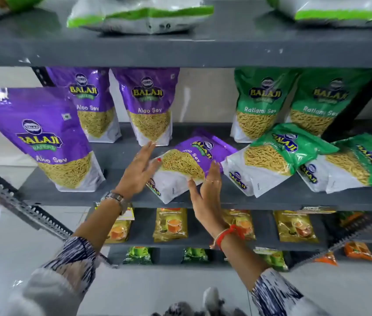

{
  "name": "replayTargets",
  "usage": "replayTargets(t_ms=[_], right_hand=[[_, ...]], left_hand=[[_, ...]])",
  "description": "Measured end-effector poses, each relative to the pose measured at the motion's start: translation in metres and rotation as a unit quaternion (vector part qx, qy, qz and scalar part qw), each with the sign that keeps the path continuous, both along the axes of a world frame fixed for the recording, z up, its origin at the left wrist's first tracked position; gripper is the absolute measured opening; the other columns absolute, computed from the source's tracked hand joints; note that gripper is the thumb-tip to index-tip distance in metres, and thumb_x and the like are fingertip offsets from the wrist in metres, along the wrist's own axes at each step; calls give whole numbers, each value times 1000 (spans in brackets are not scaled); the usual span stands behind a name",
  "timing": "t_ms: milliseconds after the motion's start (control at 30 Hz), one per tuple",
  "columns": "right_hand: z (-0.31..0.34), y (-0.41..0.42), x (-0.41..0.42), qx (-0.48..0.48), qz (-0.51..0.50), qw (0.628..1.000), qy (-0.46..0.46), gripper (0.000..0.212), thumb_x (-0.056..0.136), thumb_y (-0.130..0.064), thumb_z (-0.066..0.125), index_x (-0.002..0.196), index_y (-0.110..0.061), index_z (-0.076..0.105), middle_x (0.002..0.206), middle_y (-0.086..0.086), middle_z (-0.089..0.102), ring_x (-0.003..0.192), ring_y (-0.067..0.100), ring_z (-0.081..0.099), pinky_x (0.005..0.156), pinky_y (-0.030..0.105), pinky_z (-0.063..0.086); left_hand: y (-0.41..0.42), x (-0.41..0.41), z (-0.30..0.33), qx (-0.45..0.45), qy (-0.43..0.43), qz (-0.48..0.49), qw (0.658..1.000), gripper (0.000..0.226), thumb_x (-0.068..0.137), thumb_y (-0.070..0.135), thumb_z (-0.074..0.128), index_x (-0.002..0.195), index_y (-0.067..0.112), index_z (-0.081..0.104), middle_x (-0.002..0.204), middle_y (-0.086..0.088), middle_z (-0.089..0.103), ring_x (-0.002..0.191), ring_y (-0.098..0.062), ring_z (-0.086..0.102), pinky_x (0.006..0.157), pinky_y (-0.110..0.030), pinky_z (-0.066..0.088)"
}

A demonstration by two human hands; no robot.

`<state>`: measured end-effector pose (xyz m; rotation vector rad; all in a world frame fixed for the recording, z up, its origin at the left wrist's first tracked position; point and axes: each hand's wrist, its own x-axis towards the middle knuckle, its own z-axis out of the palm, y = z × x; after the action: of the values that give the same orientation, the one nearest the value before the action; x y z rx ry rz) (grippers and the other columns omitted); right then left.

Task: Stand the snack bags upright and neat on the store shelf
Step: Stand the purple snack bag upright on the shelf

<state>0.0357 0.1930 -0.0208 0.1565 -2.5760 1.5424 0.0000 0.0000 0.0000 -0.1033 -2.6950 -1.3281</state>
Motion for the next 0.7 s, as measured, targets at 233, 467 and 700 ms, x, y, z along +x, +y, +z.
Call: replayTargets(t_ms=[233, 467, 700], right_hand=[[-20, -33, -42, -365, -194, 875, -250, 32, 86, -23, 60, 113, -12, 44, 127, 19, 56, 115, 35, 55, 102, 51, 45], [-25, -33, -60, -465, -253, 799, -286, 7, 90, -14, 52, 89, -15, 45, 109, 17, 58, 97, 30, 56, 99, 51, 47], [-28, -20, -55, -479, -203, 816, -252, 6, 90, -10, 49, 94, -8, 52, 95, 16, 59, 84, 26, 58, 67, 32, 51]], left_hand=[[-9, -65, 4, 80, -235, 48, 967, 34, 91, 26, 47, 116, 6, 60, 115, -2, 57, 98, -18, 54, 82, -21, 39], [-18, -88, -10, 129, -294, 21, 947, 30, 87, 28, 56, 105, 5, 65, 102, -7, 69, 94, -25, 62, 90, -29, 48], [-9, -53, -7, 319, -285, 58, 902, 21, 92, 10, 42, 81, 10, 60, 57, 7, 72, 62, -12, 67, 56, -18, 53]])
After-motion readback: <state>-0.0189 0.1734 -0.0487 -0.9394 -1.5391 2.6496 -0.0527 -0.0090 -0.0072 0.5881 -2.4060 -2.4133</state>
